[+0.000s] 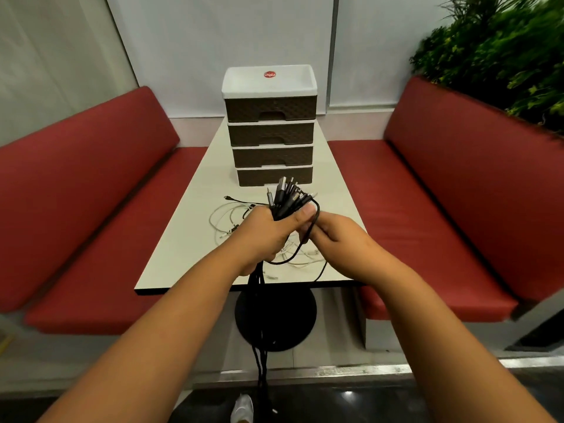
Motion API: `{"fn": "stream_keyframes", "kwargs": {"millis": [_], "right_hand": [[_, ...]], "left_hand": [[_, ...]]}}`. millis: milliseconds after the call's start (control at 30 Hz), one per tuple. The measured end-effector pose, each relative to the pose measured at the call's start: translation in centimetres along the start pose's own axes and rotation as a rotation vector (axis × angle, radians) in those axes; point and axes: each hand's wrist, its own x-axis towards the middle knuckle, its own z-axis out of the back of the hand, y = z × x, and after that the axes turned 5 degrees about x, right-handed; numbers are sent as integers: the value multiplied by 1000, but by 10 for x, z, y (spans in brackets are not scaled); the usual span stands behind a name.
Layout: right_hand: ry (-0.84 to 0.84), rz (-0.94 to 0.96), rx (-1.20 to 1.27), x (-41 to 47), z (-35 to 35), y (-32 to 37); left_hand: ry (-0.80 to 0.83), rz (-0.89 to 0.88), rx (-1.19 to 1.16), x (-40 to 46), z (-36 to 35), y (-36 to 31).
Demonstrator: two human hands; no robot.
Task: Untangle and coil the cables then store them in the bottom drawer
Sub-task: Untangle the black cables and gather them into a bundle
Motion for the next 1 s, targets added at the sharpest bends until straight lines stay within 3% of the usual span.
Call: {"fn": "stream_keyframes", "kwargs": {"millis": [167,300,767,1000], "right_hand": [[-9,-25,408,-2,7,-20],[-13,-37,639,-5,5,-53],[35,-330,640,-49,-28,-158],[101,-452,418,-78,-51,-199]], "left_hand": [[17,-59,141,-4,1,-5],[-76,-68,-65,0,13,-12],[-337,-178,-230,9,72,-40],[-398,-195,-269,14,79,-43]]}}
